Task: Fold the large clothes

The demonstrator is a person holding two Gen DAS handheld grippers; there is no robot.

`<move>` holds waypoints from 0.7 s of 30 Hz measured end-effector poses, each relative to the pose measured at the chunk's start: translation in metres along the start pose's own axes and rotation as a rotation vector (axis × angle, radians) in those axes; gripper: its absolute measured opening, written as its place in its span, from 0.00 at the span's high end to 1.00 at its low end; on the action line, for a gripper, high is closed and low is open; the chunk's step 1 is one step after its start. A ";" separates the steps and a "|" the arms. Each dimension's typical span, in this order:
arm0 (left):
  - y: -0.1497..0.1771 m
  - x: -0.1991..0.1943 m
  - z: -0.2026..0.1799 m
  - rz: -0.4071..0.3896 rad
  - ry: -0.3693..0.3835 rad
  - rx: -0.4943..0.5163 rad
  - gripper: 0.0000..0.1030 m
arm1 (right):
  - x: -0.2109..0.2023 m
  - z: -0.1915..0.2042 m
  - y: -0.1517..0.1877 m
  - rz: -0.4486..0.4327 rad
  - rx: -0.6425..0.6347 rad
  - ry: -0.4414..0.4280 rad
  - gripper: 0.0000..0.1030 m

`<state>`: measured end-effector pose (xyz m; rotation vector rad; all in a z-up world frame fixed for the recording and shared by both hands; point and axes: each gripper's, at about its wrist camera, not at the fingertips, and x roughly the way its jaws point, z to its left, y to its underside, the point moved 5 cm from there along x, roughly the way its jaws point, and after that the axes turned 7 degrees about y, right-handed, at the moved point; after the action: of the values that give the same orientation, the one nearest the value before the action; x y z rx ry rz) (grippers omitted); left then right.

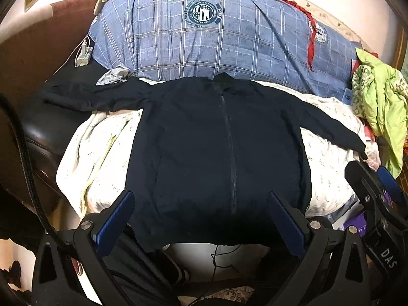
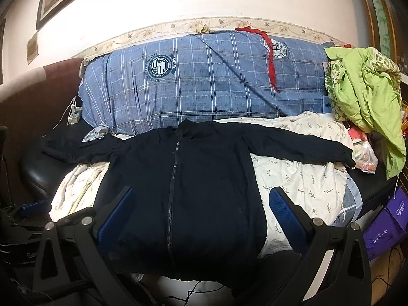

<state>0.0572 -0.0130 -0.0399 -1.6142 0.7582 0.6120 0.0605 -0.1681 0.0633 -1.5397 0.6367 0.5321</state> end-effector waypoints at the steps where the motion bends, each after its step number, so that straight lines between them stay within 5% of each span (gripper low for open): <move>1: 0.000 0.000 -0.001 0.001 0.006 0.002 0.00 | 0.000 -0.001 0.000 -0.001 0.003 -0.003 0.00; 21: -0.013 0.012 -0.006 0.011 -0.040 0.001 0.00 | 0.013 -0.010 -0.010 0.012 0.019 0.015 0.00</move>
<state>0.0748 -0.0193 -0.0392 -1.5936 0.7377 0.6502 0.0759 -0.1792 0.0627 -1.5245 0.6604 0.5229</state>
